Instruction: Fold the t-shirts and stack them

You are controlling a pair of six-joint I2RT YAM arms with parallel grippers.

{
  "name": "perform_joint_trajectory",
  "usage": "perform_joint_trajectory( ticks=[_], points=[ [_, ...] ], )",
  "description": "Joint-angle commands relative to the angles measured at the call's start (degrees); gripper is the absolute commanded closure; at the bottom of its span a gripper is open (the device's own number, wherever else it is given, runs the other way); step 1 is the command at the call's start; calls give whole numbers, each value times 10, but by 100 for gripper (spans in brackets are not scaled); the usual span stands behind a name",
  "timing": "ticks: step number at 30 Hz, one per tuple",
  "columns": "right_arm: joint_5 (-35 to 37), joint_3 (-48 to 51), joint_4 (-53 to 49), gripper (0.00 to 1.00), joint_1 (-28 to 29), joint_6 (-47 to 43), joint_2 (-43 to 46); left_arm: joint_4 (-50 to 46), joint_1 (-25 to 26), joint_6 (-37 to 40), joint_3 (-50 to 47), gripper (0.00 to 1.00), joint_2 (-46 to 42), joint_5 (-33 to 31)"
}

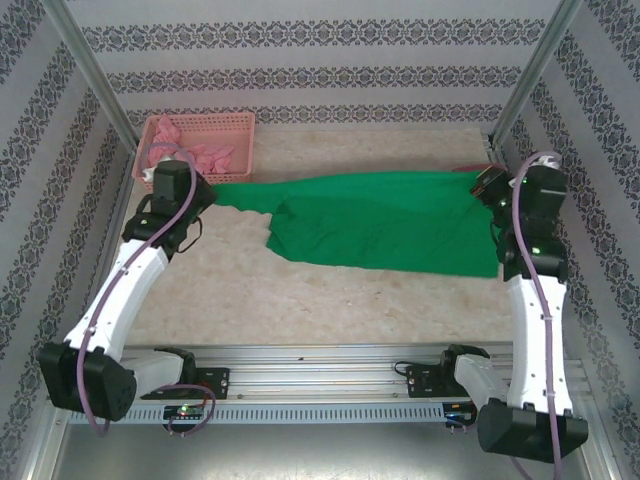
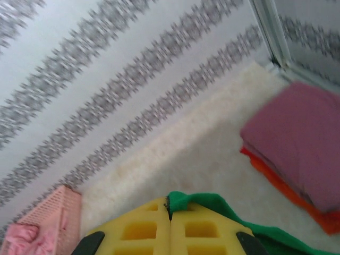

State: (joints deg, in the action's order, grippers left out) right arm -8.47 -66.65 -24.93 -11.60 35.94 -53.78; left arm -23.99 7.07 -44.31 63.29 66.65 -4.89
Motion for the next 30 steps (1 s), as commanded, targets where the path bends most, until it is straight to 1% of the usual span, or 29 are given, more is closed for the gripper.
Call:
perform_joint_trajectory(
  ticks=[1,5,9,14,16,20,23,27,30],
  points=[
    [7,-41,-7,100,-14,-13,13,-49,-25,27,8,100,-22,-28],
    [-5,-51,-16,100,-14,-6,29,-70,-30,23,6,100,-52,-27],
    [-30,-28,-27,100,-14,11,37,-75,-30,18,-7,100,-69,-18],
    [-60,13,-45,100,-14,32,-10,-75,-30,23,-19,100,-46,-6],
    [-60,28,-51,100,-11,31,-45,-71,-30,23,-25,100,-27,1],
    [-34,53,-31,100,3,20,-109,-50,-30,14,-40,100,8,18],
    [-25,52,-8,100,11,4,-181,-32,-31,6,-46,100,44,32],
    [-21,10,4,100,16,-25,-308,-13,-30,1,-39,100,92,56],
    [-29,-40,21,100,20,-28,-398,-6,-29,-2,-34,100,114,58]
  ],
)
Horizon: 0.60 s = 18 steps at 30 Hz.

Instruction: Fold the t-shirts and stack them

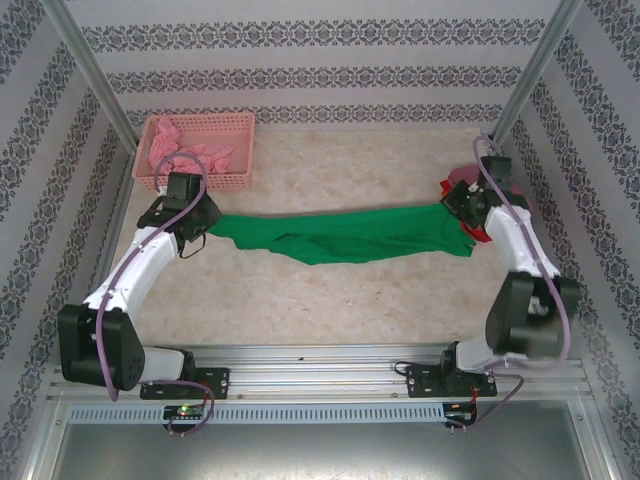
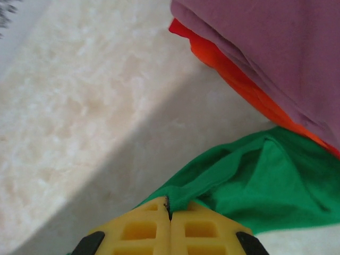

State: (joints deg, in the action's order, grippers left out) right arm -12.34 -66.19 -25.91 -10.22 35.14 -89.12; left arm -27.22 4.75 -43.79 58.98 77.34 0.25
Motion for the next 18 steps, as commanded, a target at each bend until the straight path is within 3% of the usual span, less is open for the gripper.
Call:
perform_joint_trajectory(
  ticks=[1,5,6,8,10,14,18],
  points=[
    [6,-68,32,100,9,-22,-74,27,-6,-9,11,100,13,8],
    [-21,-165,20,95,18,-34,-157,31,-2,-15,15,100,22,6],
    [-30,-182,19,88,19,-36,-170,31,0,-15,15,100,25,7],
    [-40,-186,31,61,19,-36,-168,28,3,-14,18,100,28,9],
    [-31,-149,56,46,19,-37,-135,25,6,-13,18,100,28,7],
    [2,-37,77,42,18,-38,-56,31,9,-17,9,100,23,4],
    [-24,71,91,48,24,-28,1,36,11,-17,6,100,29,6]
  ],
)
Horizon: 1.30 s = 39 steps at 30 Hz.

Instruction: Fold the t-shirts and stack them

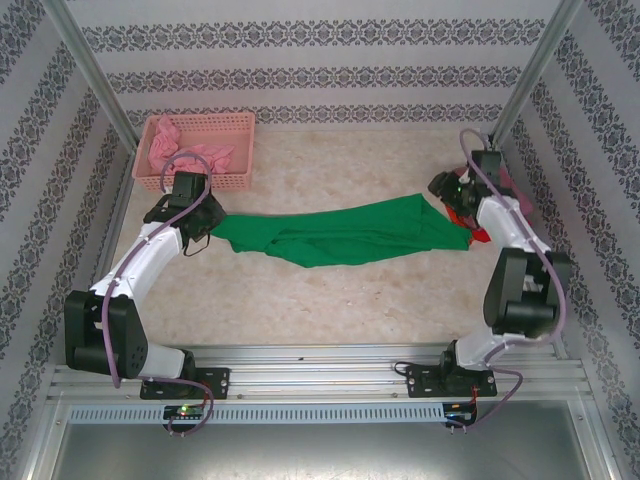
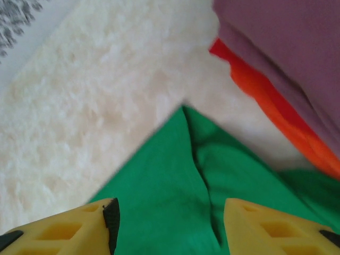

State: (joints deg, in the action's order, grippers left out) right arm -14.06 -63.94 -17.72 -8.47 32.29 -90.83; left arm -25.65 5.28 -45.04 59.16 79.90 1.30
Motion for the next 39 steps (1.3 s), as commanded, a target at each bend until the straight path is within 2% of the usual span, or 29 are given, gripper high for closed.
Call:
perform_joint_trajectory(
  ticks=[1,9,17,28,31,35,37,39],
  points=[
    [-10,65,7,49,12,-3,24,21,8,-4,5,100,7,-2],
    [-9,99,12,54,38,-5,-20,30,11,-6,8,100,22,8],
    [-30,57,19,59,51,-4,-90,34,12,-10,-2,100,18,5],
    [-46,20,24,70,53,9,-141,39,12,-12,-8,100,12,6],
    [-45,16,17,70,53,8,-145,38,14,-10,-9,100,10,4],
    [-45,10,4,63,54,0,-157,39,13,-11,-10,100,7,5],
    [-48,10,4,67,53,-2,-163,40,12,-11,-12,100,7,5],
    [-53,9,2,75,52,-2,-166,41,12,-12,-12,100,6,5]
  ],
)
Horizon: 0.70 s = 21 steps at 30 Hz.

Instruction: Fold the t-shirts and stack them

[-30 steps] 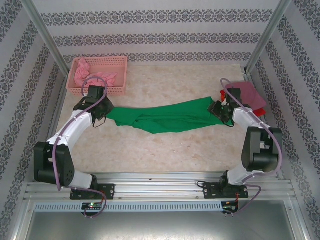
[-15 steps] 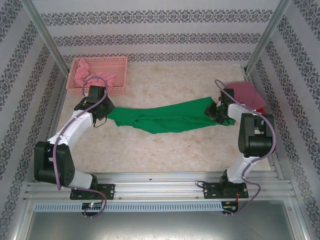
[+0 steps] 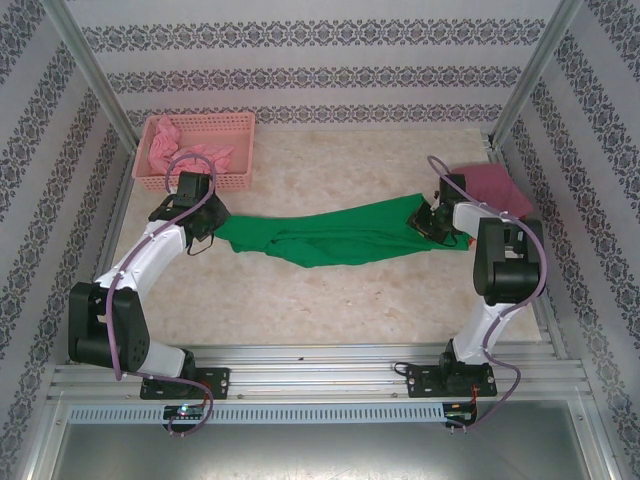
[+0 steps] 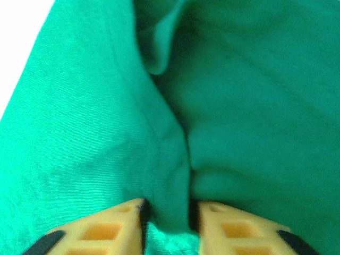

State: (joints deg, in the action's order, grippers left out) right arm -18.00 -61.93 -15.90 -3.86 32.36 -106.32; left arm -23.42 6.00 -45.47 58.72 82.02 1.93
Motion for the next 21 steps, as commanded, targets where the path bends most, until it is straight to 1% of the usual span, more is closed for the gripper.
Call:
perform_joint_trajectory(
  ticks=[1,3,6,15,21],
  points=[
    [-16,-10,-17,80,6,-1,-10,20,6,-8,-8,100,-15,-1],
    [-14,-6,-16,91,7,1,3,19,5,-7,-7,100,-17,-2],
    [-6,-6,-27,100,6,-2,32,18,5,-7,-6,100,-18,-3],
    [-2,-27,-57,100,7,-1,139,15,6,-4,19,100,-30,-9],
    [-4,-70,-67,100,6,2,222,-1,1,17,70,100,-50,-35]
  ],
)
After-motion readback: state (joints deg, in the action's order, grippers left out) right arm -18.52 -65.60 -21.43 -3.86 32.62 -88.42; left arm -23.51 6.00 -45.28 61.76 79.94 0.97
